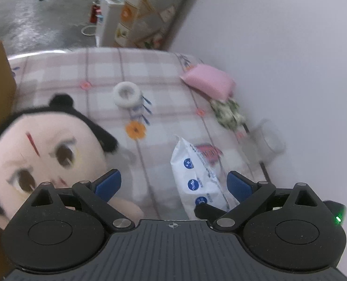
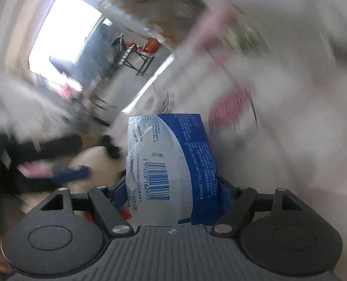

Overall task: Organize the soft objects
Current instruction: 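Grasp the blue-and-white wipes pack with the right tool, then lift the wipes pack with the right tool while the left tool moves toward it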

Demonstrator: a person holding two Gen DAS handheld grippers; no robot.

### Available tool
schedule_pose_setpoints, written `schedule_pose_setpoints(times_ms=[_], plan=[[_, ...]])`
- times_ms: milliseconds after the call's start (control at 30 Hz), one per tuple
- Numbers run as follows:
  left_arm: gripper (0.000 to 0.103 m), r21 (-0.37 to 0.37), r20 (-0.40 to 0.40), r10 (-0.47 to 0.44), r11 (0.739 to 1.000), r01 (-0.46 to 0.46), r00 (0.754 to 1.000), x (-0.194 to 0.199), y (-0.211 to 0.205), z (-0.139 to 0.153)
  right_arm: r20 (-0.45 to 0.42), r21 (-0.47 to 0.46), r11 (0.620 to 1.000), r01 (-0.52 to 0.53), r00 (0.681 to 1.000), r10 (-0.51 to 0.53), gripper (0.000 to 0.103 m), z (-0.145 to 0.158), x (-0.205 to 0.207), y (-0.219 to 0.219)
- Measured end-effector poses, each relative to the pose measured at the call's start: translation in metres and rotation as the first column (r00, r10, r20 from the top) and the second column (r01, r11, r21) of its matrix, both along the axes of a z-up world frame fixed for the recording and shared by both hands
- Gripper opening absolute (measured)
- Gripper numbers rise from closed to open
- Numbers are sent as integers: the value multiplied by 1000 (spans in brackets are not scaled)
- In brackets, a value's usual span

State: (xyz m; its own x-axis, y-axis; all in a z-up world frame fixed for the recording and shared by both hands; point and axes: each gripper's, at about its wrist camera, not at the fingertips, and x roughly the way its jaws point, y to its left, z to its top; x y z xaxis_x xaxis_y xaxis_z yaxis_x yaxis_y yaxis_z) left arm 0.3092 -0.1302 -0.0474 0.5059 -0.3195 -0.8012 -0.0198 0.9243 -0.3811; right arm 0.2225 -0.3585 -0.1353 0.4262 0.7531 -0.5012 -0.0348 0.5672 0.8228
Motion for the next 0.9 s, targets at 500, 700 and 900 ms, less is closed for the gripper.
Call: schedule_pose_setpoints(times_ms=[500, 700, 900], plan=[[96, -77, -162, -61, 996, 49, 985, 12, -51, -54, -13, 35, 993, 110, 994, -110, 82, 10, -44, -39], [96, -141, -162, -84, 988, 61, 983, 13, -50, -52, 209, -159, 980, 121, 974, -86, 81, 36, -69, -31], [96, -199, -177, -108, 977, 71, 978, 13, -55, -52, 353, -395, 916, 70, 932, 81, 65, 51, -81, 4]])
